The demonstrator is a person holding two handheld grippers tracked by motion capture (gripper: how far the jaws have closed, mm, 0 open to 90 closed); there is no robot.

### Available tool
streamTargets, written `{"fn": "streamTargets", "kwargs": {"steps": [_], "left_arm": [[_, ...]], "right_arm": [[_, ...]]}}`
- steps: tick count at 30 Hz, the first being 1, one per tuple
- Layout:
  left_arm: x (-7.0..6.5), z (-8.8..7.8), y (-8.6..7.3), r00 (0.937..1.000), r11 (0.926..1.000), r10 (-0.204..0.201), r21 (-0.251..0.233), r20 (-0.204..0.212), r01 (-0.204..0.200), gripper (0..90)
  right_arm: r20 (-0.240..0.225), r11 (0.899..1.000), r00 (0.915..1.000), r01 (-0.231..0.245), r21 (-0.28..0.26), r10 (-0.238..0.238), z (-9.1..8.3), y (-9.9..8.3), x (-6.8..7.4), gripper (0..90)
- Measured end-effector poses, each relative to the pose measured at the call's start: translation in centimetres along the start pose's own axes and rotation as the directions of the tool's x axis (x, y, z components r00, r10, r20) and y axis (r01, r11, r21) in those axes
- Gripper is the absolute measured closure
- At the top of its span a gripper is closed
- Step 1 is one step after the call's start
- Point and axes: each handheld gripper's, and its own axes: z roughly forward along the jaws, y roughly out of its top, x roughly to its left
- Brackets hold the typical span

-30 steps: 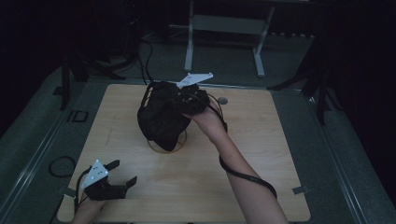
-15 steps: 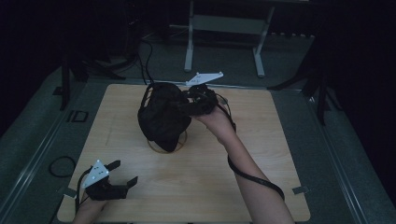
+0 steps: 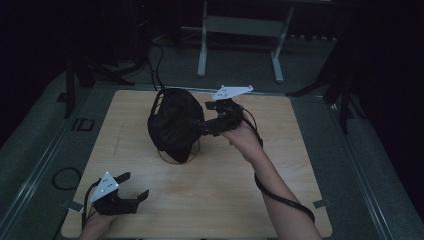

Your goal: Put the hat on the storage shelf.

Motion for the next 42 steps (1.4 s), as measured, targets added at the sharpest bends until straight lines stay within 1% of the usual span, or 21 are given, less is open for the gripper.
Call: {"fn": "streamTargets", "kwargs": {"steps": [2,5,7,12,15,21,23,27,30,34,38,42], "left_arm": [[0.0,0.0,0.0,1.0,1.0,-0.001,0.001,-0.001,0.001,6.0],[-0.1,0.1,0.0,1.0,1.0,-0.001,0.004,-0.001,0.001,6.0],[-0.1,0.1,-0.1,1.0,1.0,-0.001,0.005,0.001,0.001,6.0],[-0.2,0.0,-0.2,1.0,1.0,-0.001,0.001,-0.001,0.001,6.0],[-0.2,0.0,-0.3,1.0,1.0,-0.004,-0.001,-0.005,0.004,6.0],[-0.1,0.0,-0.5,1.0,1.0,-0.006,0.001,0.002,0.006,6.0],[-0.1,0.0,-0.5,0.9999,1.0,-0.007,0.002,0.01,0.007,6.0],[-0.2,0.0,-0.5,0.9999,1.0,-0.004,0.008,0.014,0.004,6.0],[-0.2,0.0,-0.5,0.9999,1.0,0.002,0.009,0.014,-0.002,6.0],[-0.3,0.0,-0.5,0.9999,1.0,0.003,0.003,0.013,-0.003,6.0],[-0.2,0.0,-0.6,0.9999,0.9999,0.005,0.009,0.009,-0.005,6.0],[-0.3,0.1,-0.6,0.9999,0.9999,0.009,0.011,0.014,-0.009,6.0]], "right_arm": [[-0.002,1.0,1.0,-0.001,0.0,0.001,-0.3,-0.5,0.0,13.8],[0.011,1.0,0.9998,0.013,-0.003,-0.013,-0.6,-1.5,0.0,13.8],[0.003,1.0,1.0,0.004,-0.007,-0.004,-0.8,-2.3,-0.1,13.8],[0.024,1.0,0.9997,0.009,0.016,-0.009,-0.8,-4.3,-0.5,13.7],[0.025,1.0,0.9997,0.006,0.023,-0.006,-0.8,-5.4,-0.7,13.7],[0.024,0.999,0.9997,0.002,0.034,-0.002,-0.7,-7.4,-0.9,13.7],[0.024,0.999,0.9997,-0.002,0.037,0.001,-0.8,-8.0,-0.8,13.7],[0.025,0.999,0.9997,-0.001,0.044,0.0,-0.8,-9.3,-0.6,13.7],[0.018,0.999,0.9998,-0.012,0.041,0.011,-0.9,-10.5,-0.3,13.7],[0.012,0.998,0.9999,-0.01,0.063,0.009,-0.8,-12.2,0.2,13.7],[-0.001,0.998,0.9998,-0.018,0.066,0.018,-0.8,-13.7,0.4,13.7],[0.007,0.997,0.9998,-0.019,0.079,0.019,-0.8,-14.7,0.5,13.8]]}}
